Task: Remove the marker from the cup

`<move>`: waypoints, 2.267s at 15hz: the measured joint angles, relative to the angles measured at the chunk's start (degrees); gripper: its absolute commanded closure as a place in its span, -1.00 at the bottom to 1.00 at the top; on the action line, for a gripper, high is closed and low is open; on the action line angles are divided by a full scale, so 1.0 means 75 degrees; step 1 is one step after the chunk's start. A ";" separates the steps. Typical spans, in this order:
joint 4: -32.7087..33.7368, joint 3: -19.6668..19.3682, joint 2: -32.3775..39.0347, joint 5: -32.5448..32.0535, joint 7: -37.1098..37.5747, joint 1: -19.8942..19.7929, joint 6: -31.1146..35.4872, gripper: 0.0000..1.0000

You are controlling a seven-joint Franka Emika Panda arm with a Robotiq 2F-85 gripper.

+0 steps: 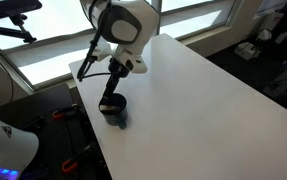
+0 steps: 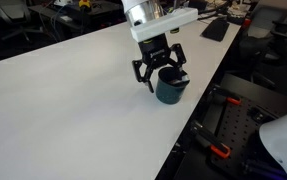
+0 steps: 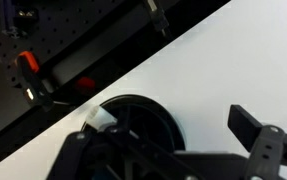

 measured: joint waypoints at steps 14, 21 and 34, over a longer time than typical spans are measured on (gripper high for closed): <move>0.0808 0.0006 -0.0188 -0.0270 0.0057 0.0133 -0.0479 -1.00; 0.1512 -0.0011 -0.0188 -0.0272 0.0061 0.0049 -0.2558 -1.00; 0.0804 -0.0112 -0.1159 -0.0517 0.0048 -0.0120 -0.2616 -1.00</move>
